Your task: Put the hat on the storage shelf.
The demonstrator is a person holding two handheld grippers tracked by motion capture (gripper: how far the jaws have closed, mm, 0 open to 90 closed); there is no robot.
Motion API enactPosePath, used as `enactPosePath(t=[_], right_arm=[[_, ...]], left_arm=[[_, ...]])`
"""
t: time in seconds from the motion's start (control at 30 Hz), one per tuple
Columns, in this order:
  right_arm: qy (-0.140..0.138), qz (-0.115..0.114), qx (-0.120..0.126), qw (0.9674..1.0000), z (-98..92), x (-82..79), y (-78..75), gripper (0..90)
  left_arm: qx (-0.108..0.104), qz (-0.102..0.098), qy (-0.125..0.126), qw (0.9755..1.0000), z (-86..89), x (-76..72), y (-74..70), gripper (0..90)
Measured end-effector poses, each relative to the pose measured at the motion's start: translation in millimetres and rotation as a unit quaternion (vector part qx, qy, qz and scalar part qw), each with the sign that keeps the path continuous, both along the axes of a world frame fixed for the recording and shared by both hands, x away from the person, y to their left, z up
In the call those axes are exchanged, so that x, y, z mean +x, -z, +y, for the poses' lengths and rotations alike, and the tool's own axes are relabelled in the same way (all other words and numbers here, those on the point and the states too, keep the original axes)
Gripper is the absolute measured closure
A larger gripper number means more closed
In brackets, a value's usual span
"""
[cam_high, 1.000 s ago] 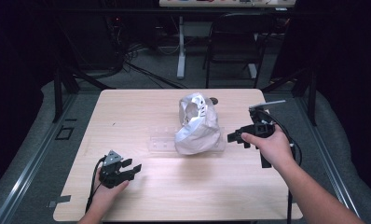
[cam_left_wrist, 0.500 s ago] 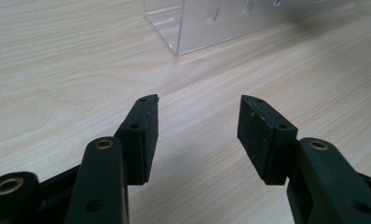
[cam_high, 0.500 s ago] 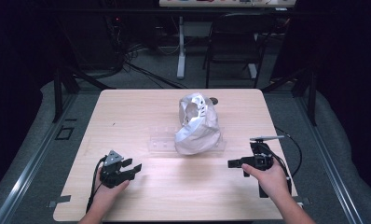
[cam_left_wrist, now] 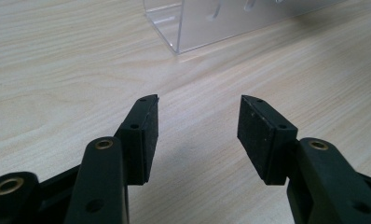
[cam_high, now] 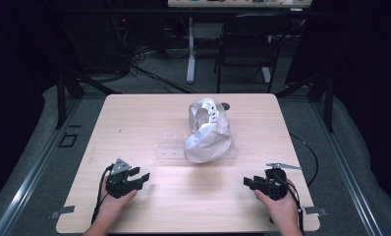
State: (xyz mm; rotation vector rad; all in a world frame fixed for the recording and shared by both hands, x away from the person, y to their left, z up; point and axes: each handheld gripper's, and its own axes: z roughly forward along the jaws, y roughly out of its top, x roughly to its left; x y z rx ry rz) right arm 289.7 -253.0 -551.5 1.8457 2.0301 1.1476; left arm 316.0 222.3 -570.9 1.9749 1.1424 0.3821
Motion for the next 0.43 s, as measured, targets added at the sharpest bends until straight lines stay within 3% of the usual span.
enactPosePath(t=[0.1, 0.13, 0.23, 0.27, 0.37, 0.43], right_arm=[[0.003, -0.024, -0.022, 0.9995, -1.4, -2.9, 6.8, 48.6], [0.008, -0.031, -0.015, 0.9994, -0.4, -4.1, 9.1, 48.6], [0.017, -0.057, -0.044, 0.9973, -1.4, -9.6, 11.4, 47.8], [0.022, -0.072, -0.046, 0.9961, -1.0, -11.8, 13.3, 47.8], [0.013, -0.085, -0.049, 0.9951, -2.8, -15.5, 14.2, 47.4], [0.022, -0.101, -0.051, 0.9933, -5.7, -18.2, 17.3, 46.3]], left_arm=[[0.001, 0.001, 0.0, 1.0, -0.8, 0.2, 0.7, 48.5], [0.002, 0.0, 0.002, 1.0, -0.9, 0.5, 1.1, 48.5], [0.003, 0.0, 0.001, 1.0, -1.5, 1.0, 1.5, 48.0], [0.002, -0.002, 0.001, 1.0, -1.9, 1.2, 2.0, 47.4], [0.007, -0.006, 0.0, 1.0, -3.2, 1.6, 2.3, 46.5], [0.009, -0.016, 0.0, 0.9998, -4.1, 1.4, 1.8, 45.7]])
